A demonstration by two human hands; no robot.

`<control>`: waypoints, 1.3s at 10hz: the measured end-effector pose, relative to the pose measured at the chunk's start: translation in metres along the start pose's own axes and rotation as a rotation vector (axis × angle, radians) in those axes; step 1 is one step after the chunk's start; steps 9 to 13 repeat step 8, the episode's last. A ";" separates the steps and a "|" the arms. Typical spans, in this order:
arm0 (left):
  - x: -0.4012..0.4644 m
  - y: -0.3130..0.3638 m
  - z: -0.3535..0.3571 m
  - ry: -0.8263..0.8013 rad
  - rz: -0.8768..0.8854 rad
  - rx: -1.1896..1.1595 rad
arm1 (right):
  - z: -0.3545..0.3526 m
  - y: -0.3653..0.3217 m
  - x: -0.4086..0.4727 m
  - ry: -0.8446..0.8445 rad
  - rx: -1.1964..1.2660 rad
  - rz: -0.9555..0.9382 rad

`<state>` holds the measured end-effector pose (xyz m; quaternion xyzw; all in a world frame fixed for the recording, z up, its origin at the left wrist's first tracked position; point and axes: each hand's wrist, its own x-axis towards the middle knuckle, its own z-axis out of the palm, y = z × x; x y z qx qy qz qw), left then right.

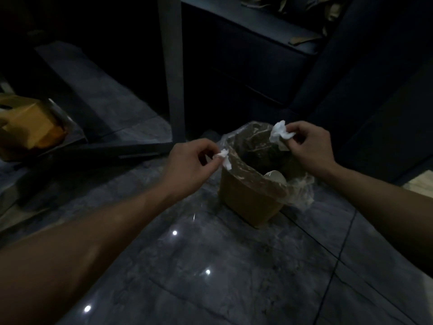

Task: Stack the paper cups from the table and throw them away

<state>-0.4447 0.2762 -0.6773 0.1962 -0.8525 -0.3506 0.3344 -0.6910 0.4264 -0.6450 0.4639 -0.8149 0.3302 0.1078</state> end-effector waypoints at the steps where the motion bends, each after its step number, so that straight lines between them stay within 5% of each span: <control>1: 0.011 0.013 0.015 0.013 -0.024 -0.007 | 0.000 0.003 -0.003 -0.015 -0.001 0.014; 6: 0.044 0.020 0.070 0.133 -0.057 0.251 | 0.007 -0.006 -0.018 -0.101 0.062 0.075; 13: 0.045 0.013 0.067 0.107 -0.076 0.267 | 0.012 -0.012 -0.017 -0.109 0.057 0.109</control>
